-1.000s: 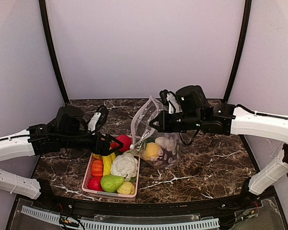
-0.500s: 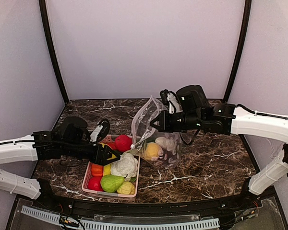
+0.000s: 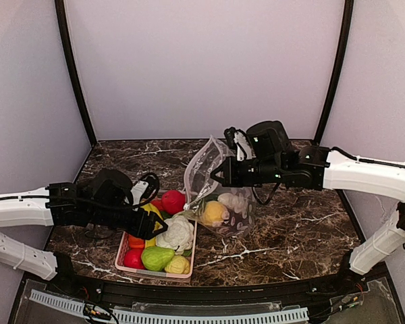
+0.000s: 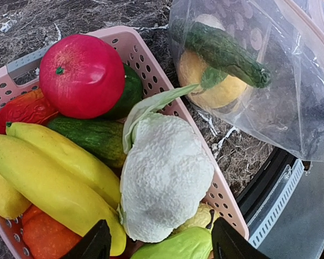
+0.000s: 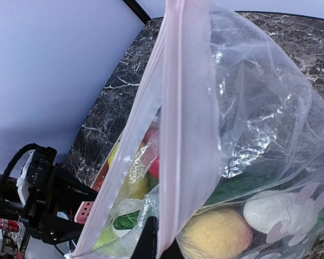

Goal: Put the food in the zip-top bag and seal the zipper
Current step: Pick up the fake vegetable from the bin.

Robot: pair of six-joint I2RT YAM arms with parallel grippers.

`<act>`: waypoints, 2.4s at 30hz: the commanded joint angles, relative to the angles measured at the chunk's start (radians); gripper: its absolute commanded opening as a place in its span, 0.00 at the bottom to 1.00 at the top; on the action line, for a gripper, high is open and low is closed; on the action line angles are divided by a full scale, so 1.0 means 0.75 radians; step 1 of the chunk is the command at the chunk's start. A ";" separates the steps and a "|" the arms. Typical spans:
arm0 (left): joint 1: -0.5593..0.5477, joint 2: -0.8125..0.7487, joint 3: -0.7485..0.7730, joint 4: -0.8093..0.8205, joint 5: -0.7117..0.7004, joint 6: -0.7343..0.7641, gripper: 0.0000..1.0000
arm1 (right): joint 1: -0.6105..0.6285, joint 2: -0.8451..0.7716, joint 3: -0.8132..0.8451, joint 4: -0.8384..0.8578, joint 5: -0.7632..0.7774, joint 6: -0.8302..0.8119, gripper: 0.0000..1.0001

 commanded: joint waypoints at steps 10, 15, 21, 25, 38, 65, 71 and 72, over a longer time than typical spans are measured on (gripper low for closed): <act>-0.104 0.171 0.118 -0.097 -0.169 0.003 0.73 | -0.018 0.004 -0.016 0.015 0.006 0.003 0.00; -0.113 0.217 0.125 -0.107 -0.179 0.004 0.74 | -0.018 -0.004 -0.023 0.017 0.006 0.006 0.00; -0.119 0.245 0.130 -0.129 -0.200 -0.008 0.74 | -0.020 -0.005 -0.033 0.023 0.006 0.010 0.00; -0.132 0.281 0.143 -0.163 -0.236 -0.006 0.74 | -0.020 0.000 -0.033 0.026 0.006 0.010 0.00; -0.134 0.342 0.114 -0.065 -0.209 -0.020 0.61 | -0.022 -0.006 -0.043 0.029 0.006 0.016 0.00; -0.133 0.038 0.073 -0.014 -0.215 -0.142 0.21 | -0.022 -0.038 -0.069 0.033 0.006 0.029 0.00; -0.111 -0.016 0.127 -0.101 -0.228 -0.106 0.21 | -0.022 -0.042 -0.071 0.033 0.006 0.031 0.00; -0.107 -0.027 0.133 -0.121 -0.225 -0.104 0.21 | -0.024 -0.042 -0.072 0.034 0.006 0.029 0.00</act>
